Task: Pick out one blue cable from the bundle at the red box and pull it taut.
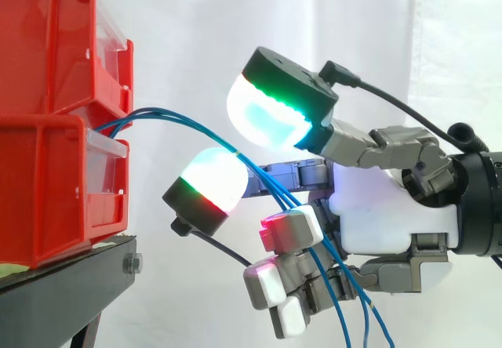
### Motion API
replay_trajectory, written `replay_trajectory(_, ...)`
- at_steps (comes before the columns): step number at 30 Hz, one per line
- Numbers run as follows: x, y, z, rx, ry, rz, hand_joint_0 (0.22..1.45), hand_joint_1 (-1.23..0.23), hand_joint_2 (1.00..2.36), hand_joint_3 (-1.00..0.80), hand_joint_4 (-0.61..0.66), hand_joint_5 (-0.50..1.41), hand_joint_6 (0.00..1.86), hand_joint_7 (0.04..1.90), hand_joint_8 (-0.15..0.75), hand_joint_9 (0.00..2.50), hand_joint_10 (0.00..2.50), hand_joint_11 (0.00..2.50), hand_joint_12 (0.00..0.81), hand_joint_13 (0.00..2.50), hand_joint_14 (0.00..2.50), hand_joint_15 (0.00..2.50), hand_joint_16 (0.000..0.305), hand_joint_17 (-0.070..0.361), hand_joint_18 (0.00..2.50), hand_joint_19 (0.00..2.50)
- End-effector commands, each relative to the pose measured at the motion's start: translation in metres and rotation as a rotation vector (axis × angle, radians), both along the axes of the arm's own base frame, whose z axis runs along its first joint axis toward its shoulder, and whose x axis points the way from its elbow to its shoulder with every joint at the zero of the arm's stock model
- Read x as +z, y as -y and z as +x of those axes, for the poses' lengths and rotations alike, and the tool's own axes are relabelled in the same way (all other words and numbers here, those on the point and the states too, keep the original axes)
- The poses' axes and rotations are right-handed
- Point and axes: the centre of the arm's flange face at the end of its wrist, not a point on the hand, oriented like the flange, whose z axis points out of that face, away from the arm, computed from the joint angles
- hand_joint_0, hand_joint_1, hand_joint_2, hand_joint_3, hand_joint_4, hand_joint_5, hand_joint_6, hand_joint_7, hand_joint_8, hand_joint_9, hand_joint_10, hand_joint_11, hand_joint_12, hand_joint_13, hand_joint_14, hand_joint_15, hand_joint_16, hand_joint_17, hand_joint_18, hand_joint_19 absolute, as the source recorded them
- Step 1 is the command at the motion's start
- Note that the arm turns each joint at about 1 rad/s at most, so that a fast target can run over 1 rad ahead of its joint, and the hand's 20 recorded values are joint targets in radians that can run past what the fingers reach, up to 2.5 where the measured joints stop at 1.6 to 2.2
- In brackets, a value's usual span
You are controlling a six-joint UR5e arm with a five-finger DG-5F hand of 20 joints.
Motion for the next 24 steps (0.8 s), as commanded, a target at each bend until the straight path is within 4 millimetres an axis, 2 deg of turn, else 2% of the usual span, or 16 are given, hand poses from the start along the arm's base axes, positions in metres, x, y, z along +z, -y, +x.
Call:
replay_trajectory(1, 0.0005, 0.0000, 0.0002, 0.000, 0.001, 0.000, 0.57, -0.64, 1.00, -0.50, 0.01, -0.08, 0.88, 0.97, 0.294, 1.35, 0.04, 0.88, 0.367, 1.08, 0.03, 0.67, 0.051, 0.114, 0.90, 0.68)
replay_trajectory(3, -0.0002, 0.0012, -0.0002, -0.002, 0.000, 0.001, 0.59, -0.67, 1.00, -0.48, -0.02, -0.07, 0.89, 0.98, 0.291, 1.37, 0.04, 0.88, 0.365, 1.08, 0.03, 0.67, 0.050, 0.112, 0.89, 0.69)
replay_trajectory(9, -0.0007, 0.0011, 0.0002, -0.002, -0.001, 0.000, 0.60, -0.75, 1.02, -0.23, -0.02, -0.06, 0.91, 1.03, 0.299, 1.39, 0.04, 0.91, 0.372, 1.09, 0.03, 0.67, 0.051, 0.114, 0.90, 0.69)
replay_trajectory(13, 0.0005, 0.0000, 0.0002, 0.000, 0.001, 0.000, 0.61, -0.85, 1.02, -0.17, -0.01, -0.06, 0.91, 1.06, 0.306, 1.40, 0.04, 0.92, 0.375, 1.09, 0.03, 0.68, 0.051, 0.114, 0.91, 0.69)
replay_trajectory(16, 0.0005, 0.0000, 0.0002, 0.000, 0.001, 0.000, 0.70, -0.96, 1.03, -0.18, -0.01, -0.06, 0.91, 1.10, 0.289, 1.44, 0.04, 0.99, 0.369, 1.09, 0.03, 0.68, 0.050, 0.112, 0.91, 0.67)
replay_trajectory(19, -0.0007, -0.0001, 0.0003, 0.000, -0.001, 0.000, 0.77, -0.98, 1.02, -0.24, -0.02, -0.06, 0.91, 1.19, 0.284, 1.47, 0.04, 1.01, 0.360, 1.10, 0.03, 0.69, 0.049, 0.109, 0.90, 0.68)
replay_trajectory(24, 0.0019, -0.0002, 0.0009, 0.000, 0.004, 0.002, 0.82, -0.98, 1.02, -0.33, -0.06, -0.06, 0.92, 1.18, 0.289, 1.48, 0.04, 1.01, 0.358, 1.11, 0.03, 0.68, 0.048, 0.108, 0.89, 0.69)
